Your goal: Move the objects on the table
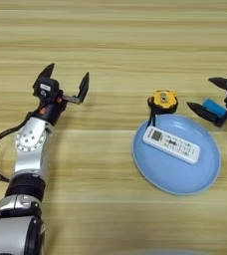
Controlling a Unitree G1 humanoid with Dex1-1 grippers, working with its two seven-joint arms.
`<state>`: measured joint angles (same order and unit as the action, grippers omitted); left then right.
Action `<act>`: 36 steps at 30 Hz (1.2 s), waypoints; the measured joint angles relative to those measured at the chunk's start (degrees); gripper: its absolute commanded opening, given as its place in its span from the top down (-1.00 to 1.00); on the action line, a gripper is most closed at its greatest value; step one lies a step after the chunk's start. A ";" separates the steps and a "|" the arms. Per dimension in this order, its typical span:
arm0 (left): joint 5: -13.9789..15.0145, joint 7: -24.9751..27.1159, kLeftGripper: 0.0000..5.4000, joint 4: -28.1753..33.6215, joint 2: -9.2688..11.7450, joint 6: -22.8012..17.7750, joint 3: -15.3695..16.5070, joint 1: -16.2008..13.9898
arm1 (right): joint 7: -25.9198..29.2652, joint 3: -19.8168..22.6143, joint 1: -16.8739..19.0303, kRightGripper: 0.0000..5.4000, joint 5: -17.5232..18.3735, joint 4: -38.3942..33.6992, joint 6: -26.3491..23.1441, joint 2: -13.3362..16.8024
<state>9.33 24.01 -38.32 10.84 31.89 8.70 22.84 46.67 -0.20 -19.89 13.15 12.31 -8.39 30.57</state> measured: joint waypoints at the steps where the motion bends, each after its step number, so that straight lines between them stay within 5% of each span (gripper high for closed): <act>1: 0.00 0.00 -1.00 0.00 0.00 0.00 0.01 0.00 | -0.33 -0.30 -0.47 -0.98 -0.20 0.38 -0.44 -0.44; 17: 0.01 -0.01 -1.00 0.12 -0.06 0.02 -0.02 0.01 | -6.16 -2.46 -10.27 -0.98 -4.27 14.25 -7.23 -5.76; 36: 0.01 -0.10 -1.00 0.20 -0.53 0.02 -0.08 0.00 | -5.12 -5.50 -11.86 -0.98 -5.84 15.23 -10.39 -9.87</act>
<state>9.34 23.91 -38.12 10.30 31.91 8.62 22.84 41.56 -5.70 -31.74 7.31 27.54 -18.78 20.70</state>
